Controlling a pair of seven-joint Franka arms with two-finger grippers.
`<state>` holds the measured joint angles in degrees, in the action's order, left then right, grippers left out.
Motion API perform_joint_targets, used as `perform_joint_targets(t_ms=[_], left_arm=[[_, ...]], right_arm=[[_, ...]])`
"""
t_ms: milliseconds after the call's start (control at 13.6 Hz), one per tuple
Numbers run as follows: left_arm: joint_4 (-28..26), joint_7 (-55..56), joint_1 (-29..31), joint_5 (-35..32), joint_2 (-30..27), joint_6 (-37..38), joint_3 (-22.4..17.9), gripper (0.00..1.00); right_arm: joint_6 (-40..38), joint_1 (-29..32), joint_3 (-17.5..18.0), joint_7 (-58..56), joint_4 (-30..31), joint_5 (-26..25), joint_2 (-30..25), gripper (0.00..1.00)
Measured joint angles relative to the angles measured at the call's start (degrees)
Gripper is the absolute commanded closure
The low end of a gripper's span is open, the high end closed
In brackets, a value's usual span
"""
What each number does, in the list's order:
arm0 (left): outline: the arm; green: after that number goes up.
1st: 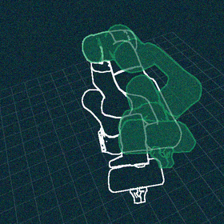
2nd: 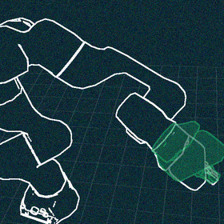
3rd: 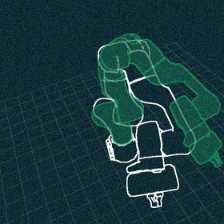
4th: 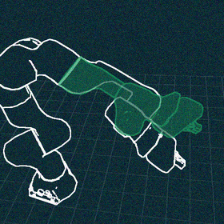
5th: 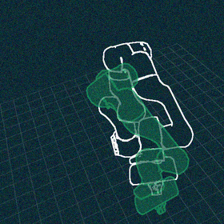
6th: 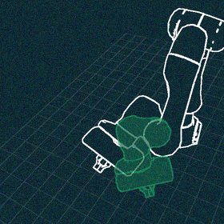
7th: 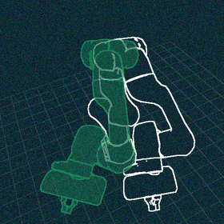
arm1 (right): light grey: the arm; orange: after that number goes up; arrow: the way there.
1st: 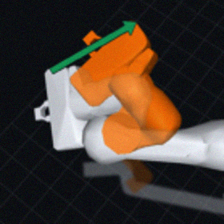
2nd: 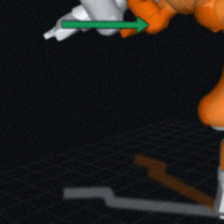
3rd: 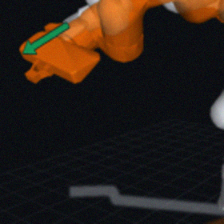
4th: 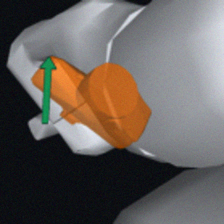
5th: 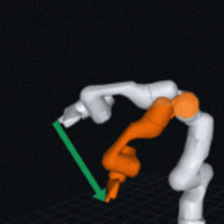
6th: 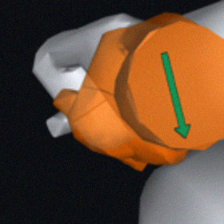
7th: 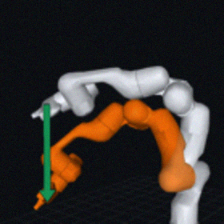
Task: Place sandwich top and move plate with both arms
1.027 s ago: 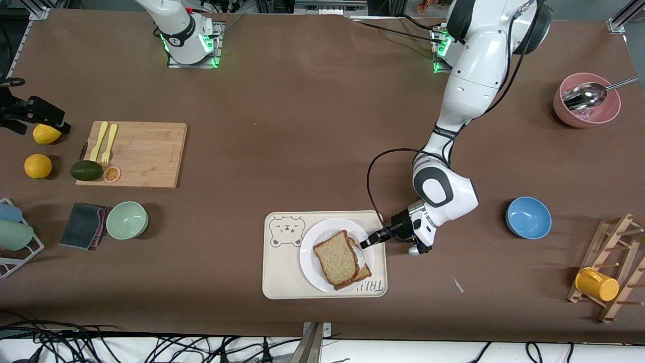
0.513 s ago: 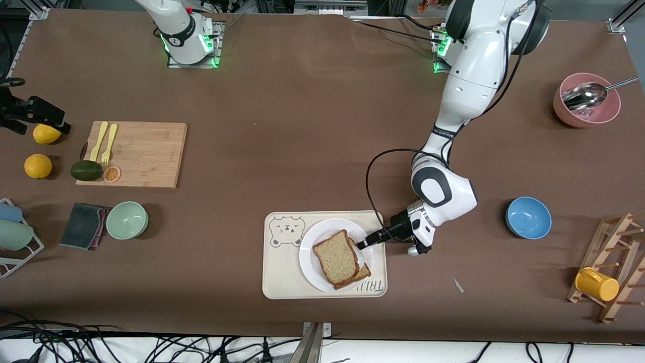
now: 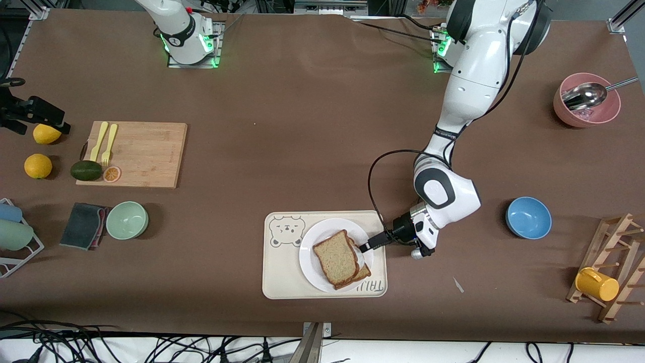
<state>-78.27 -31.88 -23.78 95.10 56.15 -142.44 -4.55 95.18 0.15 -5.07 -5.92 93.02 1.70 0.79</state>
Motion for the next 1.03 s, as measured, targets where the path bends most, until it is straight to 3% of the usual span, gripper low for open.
perform_joint_targets(t_ms=[147, 440, 807, 1027], left_arm=[[-0.01, 0.8, -0.01, -0.69, -0.16, -0.01, 0.0, 0.02], [-0.01, 10.5, 0.04, -10.9, -1.43, -0.03, -0.03, 0.01], [-1.06, 14.7, 0.11, -15.41, -4.0, 0.91, -0.04, 0.0], [-1.62, 19.27, 1.14, -24.89, -6.65, 3.81, -0.08, 0.0]], right_arm=[[0.0, 0.0, 0.0, 0.0, 0.0, 0.0, 0.0, 0.0], [0.0, 0.0, -0.01, 0.0, 0.0, 0.0, 0.0, 0.0], [0.0, 0.0, -0.01, 0.0, 0.0, 0.0, 0.0, 0.0], [0.0, 0.0, -0.01, 0.0, 0.0, 0.0, 0.0, 0.0]])
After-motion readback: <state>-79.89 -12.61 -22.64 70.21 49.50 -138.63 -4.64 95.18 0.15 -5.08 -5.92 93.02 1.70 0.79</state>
